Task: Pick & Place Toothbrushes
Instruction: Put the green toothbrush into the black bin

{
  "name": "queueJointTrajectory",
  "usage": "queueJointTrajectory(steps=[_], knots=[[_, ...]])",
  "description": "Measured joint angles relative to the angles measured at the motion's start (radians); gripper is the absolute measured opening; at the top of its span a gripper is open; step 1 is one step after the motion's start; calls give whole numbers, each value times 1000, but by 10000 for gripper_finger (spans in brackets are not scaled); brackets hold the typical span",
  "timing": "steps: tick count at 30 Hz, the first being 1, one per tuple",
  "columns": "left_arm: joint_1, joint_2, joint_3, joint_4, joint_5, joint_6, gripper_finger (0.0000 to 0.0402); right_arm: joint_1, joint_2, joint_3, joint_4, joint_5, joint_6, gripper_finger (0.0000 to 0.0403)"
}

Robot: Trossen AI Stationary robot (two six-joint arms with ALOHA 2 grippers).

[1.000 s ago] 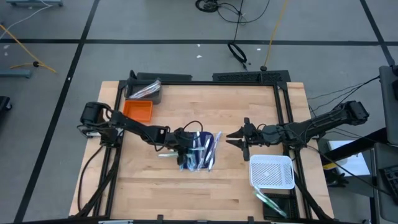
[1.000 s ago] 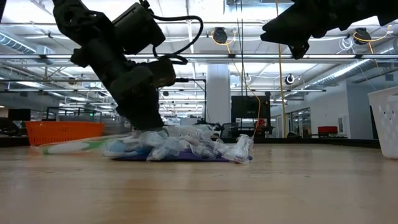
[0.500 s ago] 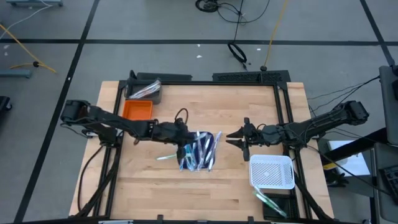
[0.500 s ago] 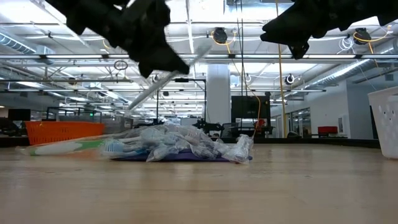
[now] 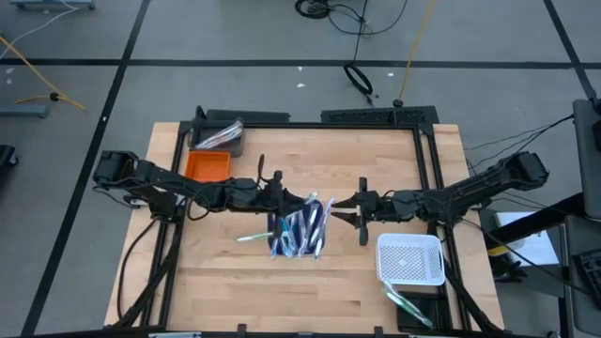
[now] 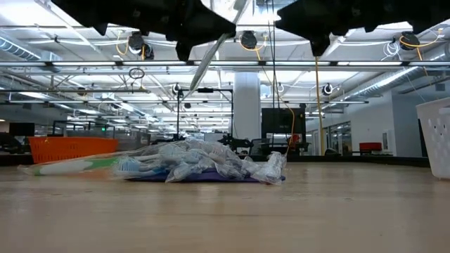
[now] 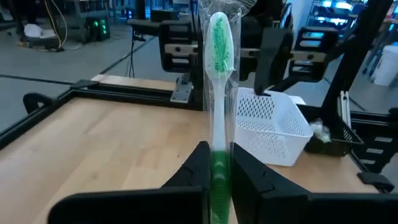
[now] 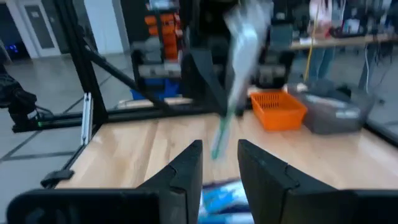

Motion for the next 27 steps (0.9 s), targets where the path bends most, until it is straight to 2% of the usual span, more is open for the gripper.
queueJointTrajectory(steps=[6, 8, 11, 14, 23, 27], knots=[[-2, 43, -1, 81, 0, -1, 11, -15, 57, 0, 130, 2, -43, 94], [-2, 67, 5, 134, 0, 0, 10, -24, 61, 0, 130, -1, -35, 94], [-2, 92, 18, 130, 1, 0, 13, -40, 61, 0, 131, -61, -11, 94], [-2, 114, 32, 122, -1, -2, 27, -47, 61, 0, 135, -73, -2, 97], [-2, 239, 154, 128, 0, 18, 10, -53, 61, 0, 129, -74, 1, 143], [-2, 270, 189, 122, 1, 22, 29, -53, 61, 0, 116, -44, 1, 152]])
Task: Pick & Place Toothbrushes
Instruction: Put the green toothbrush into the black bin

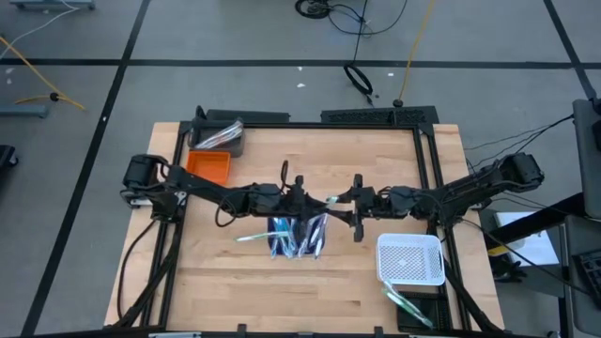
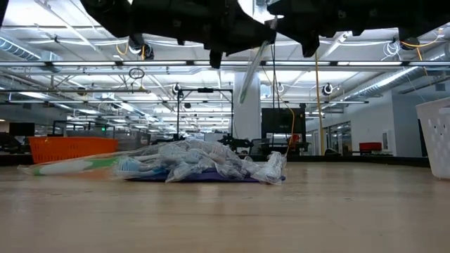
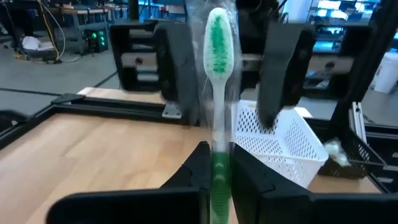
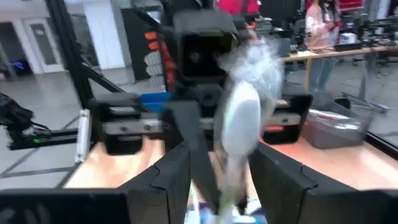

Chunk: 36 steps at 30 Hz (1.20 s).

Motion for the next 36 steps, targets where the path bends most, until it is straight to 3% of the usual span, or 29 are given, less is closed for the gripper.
queueJointTrajectory(steps=[5, 12, 23, 28, 36], knots=[[0, 2, 6, 1, -1, 0, 40, 0, 0, 0, -13, 2, 0, 130], [0, 2, 6, -5, -1, 15, 23, 0, 0, 0, -13, 2, -25, 13], [0, -10, 6, -26, -2, 14, 130, 2, -30, 0, -47, -2, -16, 7], [-9, -60, 6, -61, 15, 10, 168, 15, -142, 0, -204, -5, 35, 7], [-14, -96, 7, -144, 21, 4, 186, 122, -376, 9, -484, -147, 194, 7]])
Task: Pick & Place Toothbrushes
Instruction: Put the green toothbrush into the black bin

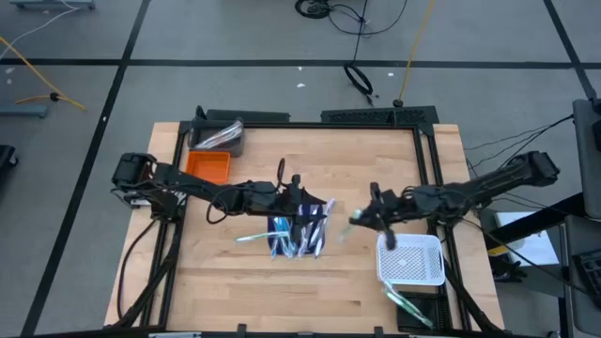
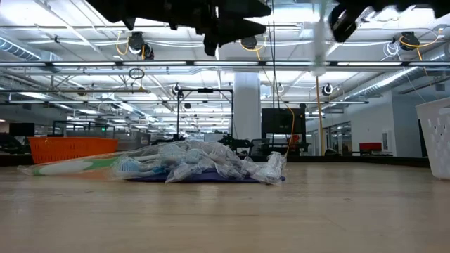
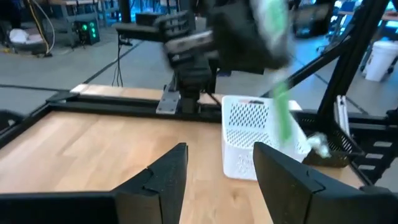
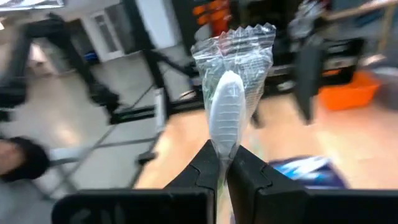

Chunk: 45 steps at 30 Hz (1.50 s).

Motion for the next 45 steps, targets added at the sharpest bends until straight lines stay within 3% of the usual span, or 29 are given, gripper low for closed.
queueJointTrajectory(steps=[7, 15, 28, 39, 45], knots=[[0, 0, 0, -41, 0, -26, 186, 163, -93, 90, -260, -41, 181, 7], [0, 0, 0, -36, -1, -36, 187, 342, -60, 204, -552, -40, 430, 7], [0, 0, 0, -36, -23, -38, 186, 616, 107, 206, -671, -69, 880, 7], [0, 0, 0, -37, -22, -38, 186, 756, 176, 206, -746, -4, 1116, 7], [0, 0, 0, -38, -22, -37, 186, 797, 182, 206, -764, 74, 1148, 7]])
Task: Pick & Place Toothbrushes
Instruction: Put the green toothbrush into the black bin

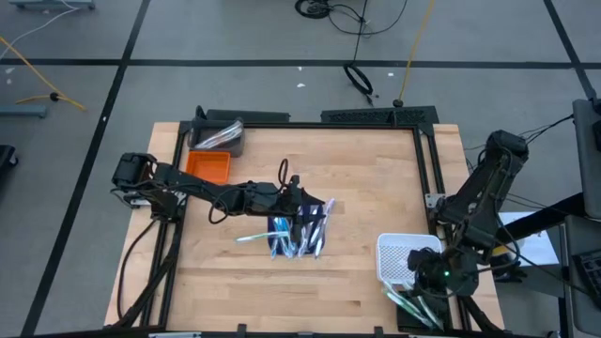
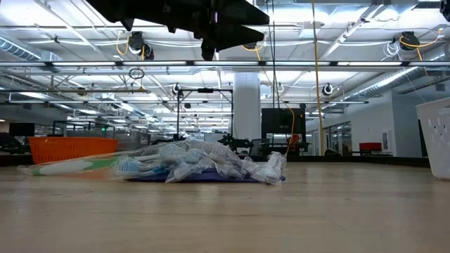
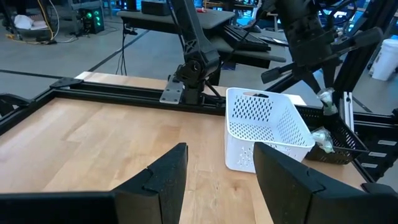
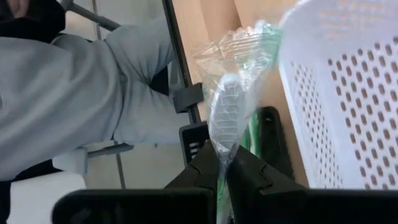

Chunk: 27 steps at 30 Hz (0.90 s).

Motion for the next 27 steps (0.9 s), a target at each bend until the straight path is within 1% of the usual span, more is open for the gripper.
queueJointTrajectory(steps=[6, 8, 12, 14, 19, 23, 27], knots=[[0, 0, 0, -2, 0, 2, 186, 37, 2, -25, -7, -3, 91, 10], [0, 0, 0, -6, 0, 2, 186, 47, 2, -47, -8, -4, 153, 20], [0, 0, 0, -6, 0, 11, 186, 54, 2, -91, 2, -5, 252, 52], [1, 0, 0, -6, 0, 11, 186, 54, 2, -109, 47, -5, 255, 68], [9, 0, 0, -6, 0, 9, 186, 53, -1, -129, 207, -2, 159, 96], [10, 0, 0, -1, 0, 9, 186, 53, -1, -130, 210, 0, 145, 108], [10, 0, 0, 0, 0, 7, 186, 53, -1, -131, 202, 20, 142, 111]])
